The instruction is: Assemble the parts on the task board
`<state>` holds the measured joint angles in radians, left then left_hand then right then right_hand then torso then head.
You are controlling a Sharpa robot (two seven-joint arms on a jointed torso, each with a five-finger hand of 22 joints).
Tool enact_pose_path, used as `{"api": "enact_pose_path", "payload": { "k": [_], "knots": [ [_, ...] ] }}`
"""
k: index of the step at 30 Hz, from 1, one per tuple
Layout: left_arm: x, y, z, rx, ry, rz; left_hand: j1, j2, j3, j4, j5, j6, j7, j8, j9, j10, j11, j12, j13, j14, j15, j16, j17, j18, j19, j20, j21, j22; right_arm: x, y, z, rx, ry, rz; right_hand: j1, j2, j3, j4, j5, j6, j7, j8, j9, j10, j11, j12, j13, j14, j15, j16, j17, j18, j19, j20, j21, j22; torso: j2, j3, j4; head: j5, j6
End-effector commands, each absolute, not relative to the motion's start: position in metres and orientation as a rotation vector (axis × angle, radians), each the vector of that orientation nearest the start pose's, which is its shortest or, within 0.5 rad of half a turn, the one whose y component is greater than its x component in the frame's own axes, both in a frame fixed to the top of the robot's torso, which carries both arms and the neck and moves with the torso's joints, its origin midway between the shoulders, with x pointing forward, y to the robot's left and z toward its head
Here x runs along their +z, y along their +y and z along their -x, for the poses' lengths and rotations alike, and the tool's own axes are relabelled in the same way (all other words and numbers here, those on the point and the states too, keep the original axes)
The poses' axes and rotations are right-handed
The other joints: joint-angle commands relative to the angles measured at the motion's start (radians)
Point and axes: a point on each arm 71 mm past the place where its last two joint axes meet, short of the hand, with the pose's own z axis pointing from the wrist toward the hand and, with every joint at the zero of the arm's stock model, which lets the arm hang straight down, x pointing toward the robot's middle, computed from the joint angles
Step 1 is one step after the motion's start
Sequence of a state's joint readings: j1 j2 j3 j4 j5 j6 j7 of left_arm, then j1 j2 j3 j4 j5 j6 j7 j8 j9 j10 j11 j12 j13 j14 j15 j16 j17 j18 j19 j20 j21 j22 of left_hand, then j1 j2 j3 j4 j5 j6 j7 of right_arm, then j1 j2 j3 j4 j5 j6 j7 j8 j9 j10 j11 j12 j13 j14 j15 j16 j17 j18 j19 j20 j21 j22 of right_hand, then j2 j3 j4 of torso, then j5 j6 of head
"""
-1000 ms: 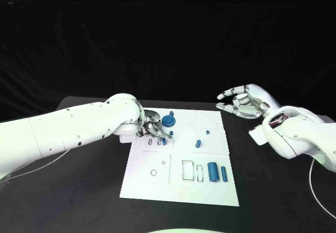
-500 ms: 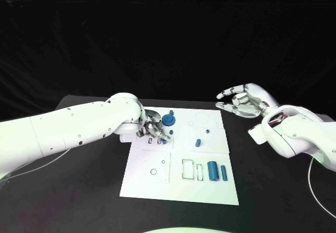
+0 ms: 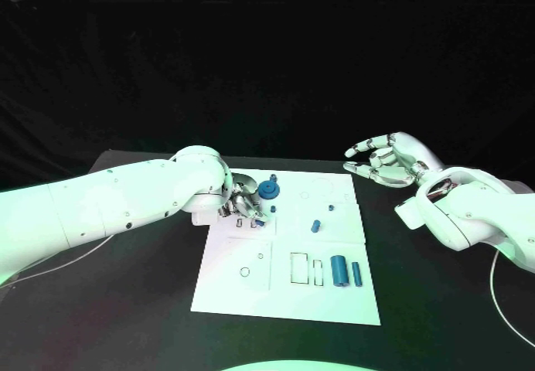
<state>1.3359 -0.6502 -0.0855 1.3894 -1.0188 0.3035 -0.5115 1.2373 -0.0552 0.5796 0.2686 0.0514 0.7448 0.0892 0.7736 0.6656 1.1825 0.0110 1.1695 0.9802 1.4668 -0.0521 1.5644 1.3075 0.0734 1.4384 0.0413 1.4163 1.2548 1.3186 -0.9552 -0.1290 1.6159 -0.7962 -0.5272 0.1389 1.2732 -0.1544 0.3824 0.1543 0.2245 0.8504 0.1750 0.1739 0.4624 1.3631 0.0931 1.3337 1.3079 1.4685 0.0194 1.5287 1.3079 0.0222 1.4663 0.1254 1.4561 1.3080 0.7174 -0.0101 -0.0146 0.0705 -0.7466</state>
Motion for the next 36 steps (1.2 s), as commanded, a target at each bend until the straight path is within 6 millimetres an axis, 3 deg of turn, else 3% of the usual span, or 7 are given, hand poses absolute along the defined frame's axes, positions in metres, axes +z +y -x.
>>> {"api": "enact_pose_path", "payload": {
  "k": [1,6,12,27,36],
  "knots": [
    [-0.19,0.153,-0.506,-0.479,2.419,0.016,-0.011,-0.023,0.081,-0.025,0.0,0.0,-0.009,0.015,0.017,-0.002,-0.001,-0.003,-0.002,0.104,-0.003,0.006,0.263,-0.01,0.001,-0.001,0.005,0.002,-0.144,-0.235,-0.478,1.005,1.512,-0.374,0.009,-0.004,0.006,0.0,0.006,-0.001,-0.002,0.006,-0.001,0.001,-0.007,-0.004,0.016,0.068,-0.006,-0.006,0.116,0.013,0.014,-0.005,-0.006,0.174,0.0,-0.0002,-0.0001,-0.001,-0.001],
    [-0.189,0.155,-0.505,-0.508,2.418,0.056,-0.063,-0.051,0.26,-0.129,0.001,-0.009,-0.011,0.059,0.06,0.01,-0.007,0.002,0.0,0.104,-0.006,0.006,0.263,-0.011,0.003,-0.003,0.007,0.007,-0.146,-0.236,-0.478,1.004,1.518,-0.375,0.009,-0.004,0.006,0.0,0.009,-0.001,-0.002,0.006,-0.002,0.001,-0.007,-0.003,0.016,0.068,-0.006,-0.006,0.116,0.013,0.014,-0.006,-0.007,0.173,0.0,-0.0003,0.0003,-0.002,-0.002],
    [-0.187,0.162,-0.503,-0.542,2.401,0.122,-0.093,-0.059,0.312,-0.17,0.001,-0.012,-0.013,0.078,0.077,0.02,-0.009,0.01,0.006,0.104,-0.008,0.006,0.263,-0.011,0.003,-0.002,0.007,0.007,-0.148,-0.237,-0.478,1.001,1.525,-0.378,0.009,-0.004,0.006,0.0,0.009,-0.001,-0.002,0.006,-0.002,0.001,-0.007,-0.003,0.016,0.068,-0.006,-0.006,0.116,0.013,0.014,-0.006,-0.007,0.173,0.0,0.0,0.0019,-0.001,-0.003],
    [-0.182,0.171,-0.495,-0.505,2.263,0.105,-0.12,-0.077,0.36,-0.211,0.002,-0.008,-0.018,0.099,0.092,0.041,-0.014,0.028,0.024,0.104,-0.012,0.006,0.263,-0.011,0.003,-0.005,0.006,0.007,-0.149,-0.239,-0.478,0.997,1.53,-0.381,0.005,-0.006,0.006,0.003,0.013,-0.001,-0.002,0.007,-0.002,0.001,-0.006,-0.003,0.016,0.068,-0.006,-0.007,0.115,0.013,0.013,-0.006,-0.008,0.173,0.001,0.0005,0.0046,0.003,-0.007],
    [-0.19,0.17,-0.493,-0.465,2.238,0.066,-0.131,-0.084,0.369,-0.217,0.002,-0.004,-0.021,0.106,0.095,0.054,-0.016,0.04,0.036,0.104,-0.014,0.006,0.263,-0.012,0.006,-0.007,0.01,0.014,-0.15,-0.239,-0.478,0.998,1.532,-0.38,0.003,-0.005,0.006,0.004,0.014,-0.001,-0.002,0.008,-0.002,0.001,-0.006,-0.004,0.016,0.068,-0.006,-0.007,0.115,0.013,0.014,-0.006,-0.008,0.173,0.001,-0.0009,0.0001,0.009,-0.01]
  ]
}}
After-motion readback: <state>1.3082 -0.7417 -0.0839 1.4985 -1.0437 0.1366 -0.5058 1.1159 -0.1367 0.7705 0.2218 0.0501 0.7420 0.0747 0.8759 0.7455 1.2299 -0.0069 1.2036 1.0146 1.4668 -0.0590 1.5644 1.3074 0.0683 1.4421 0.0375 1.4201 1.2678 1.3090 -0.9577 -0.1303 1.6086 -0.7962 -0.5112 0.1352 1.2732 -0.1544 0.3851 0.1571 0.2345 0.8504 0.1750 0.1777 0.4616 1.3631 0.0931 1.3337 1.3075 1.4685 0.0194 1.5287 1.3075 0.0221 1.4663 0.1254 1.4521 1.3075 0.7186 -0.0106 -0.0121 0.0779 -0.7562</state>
